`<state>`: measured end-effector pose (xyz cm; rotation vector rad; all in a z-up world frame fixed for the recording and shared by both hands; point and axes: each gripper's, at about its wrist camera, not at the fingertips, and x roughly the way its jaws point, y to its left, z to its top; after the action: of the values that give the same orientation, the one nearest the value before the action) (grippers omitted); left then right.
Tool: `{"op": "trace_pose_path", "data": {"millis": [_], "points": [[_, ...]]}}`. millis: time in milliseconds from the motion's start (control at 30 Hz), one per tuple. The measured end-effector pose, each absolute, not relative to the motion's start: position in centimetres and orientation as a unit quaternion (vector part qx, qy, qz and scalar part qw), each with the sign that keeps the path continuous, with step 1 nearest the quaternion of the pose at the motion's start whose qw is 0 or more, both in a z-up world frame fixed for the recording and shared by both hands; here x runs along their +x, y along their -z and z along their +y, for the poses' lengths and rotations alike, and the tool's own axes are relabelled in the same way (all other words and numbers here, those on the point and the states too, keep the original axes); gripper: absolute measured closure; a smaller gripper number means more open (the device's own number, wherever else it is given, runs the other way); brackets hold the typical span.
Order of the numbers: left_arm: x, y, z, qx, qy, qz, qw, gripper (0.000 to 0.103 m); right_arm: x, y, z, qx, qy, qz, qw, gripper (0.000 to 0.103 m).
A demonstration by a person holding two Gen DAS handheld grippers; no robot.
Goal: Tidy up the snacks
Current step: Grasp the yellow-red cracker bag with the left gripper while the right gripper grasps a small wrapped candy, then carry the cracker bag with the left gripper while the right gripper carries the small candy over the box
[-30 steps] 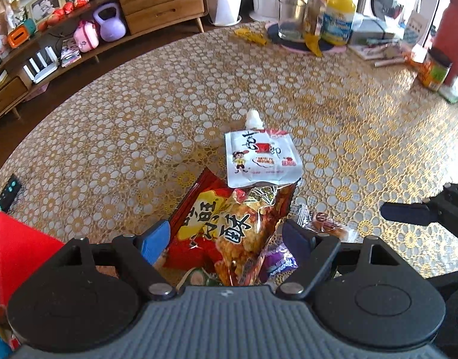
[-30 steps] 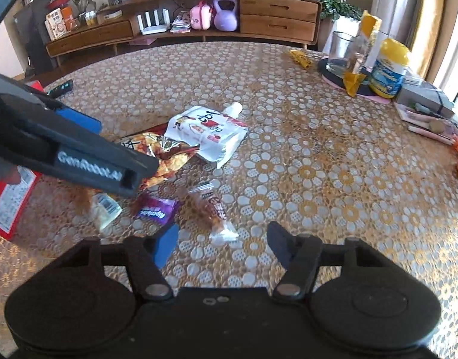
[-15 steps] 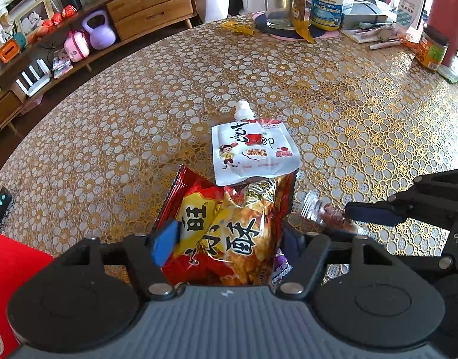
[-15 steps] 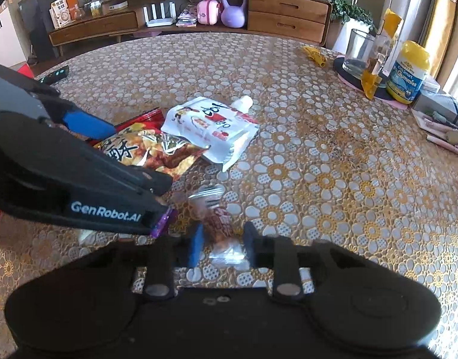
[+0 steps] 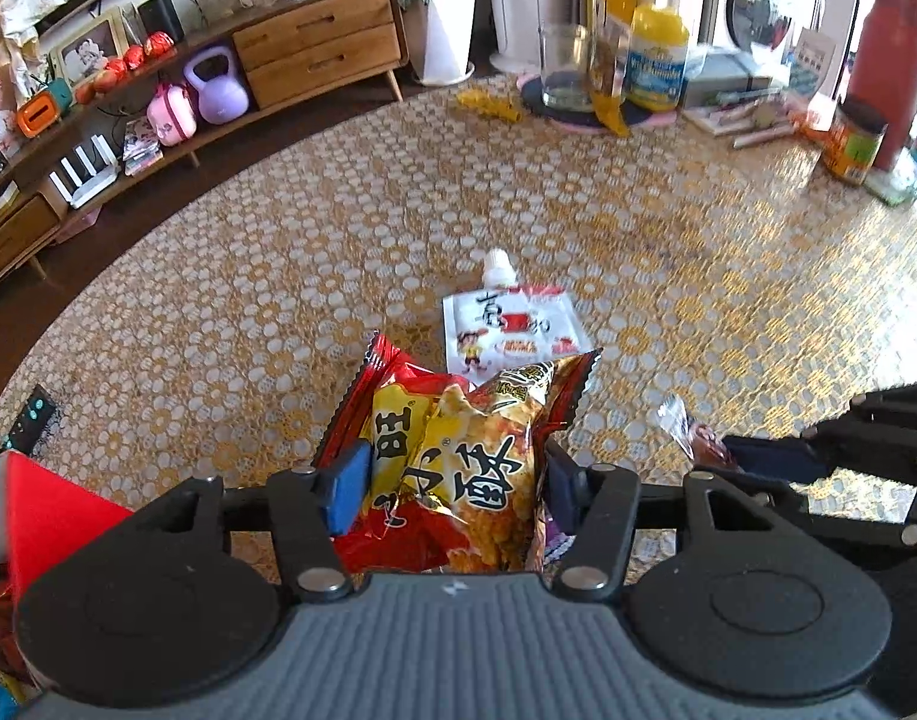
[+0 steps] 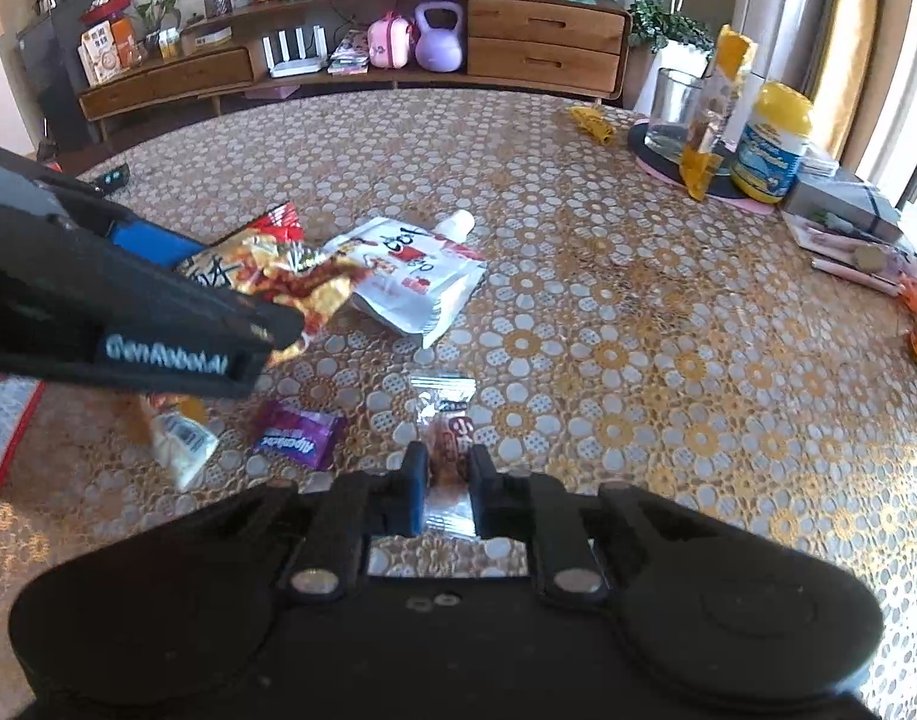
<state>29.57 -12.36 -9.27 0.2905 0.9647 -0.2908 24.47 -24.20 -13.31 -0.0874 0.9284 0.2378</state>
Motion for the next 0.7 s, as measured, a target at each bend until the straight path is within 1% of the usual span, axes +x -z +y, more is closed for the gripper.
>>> {"op": "trace_pose_path", "data": {"millis": [400, 700], "points": [[25.2, 4.7, -11.0, 0.108, 0.141, 0.457, 0.872, 0.045, 19.6, 7.6, -23.8, -0.030, -0.128, 0.422, 0.897, 0.091], [20.5, 1.7, -7.6, 0.089, 0.142, 0.454, 0.875, 0.045, 15.4, 3.5, -21.1, -0.046, -0.154, 0.400, 0.902, 0.091]]}}
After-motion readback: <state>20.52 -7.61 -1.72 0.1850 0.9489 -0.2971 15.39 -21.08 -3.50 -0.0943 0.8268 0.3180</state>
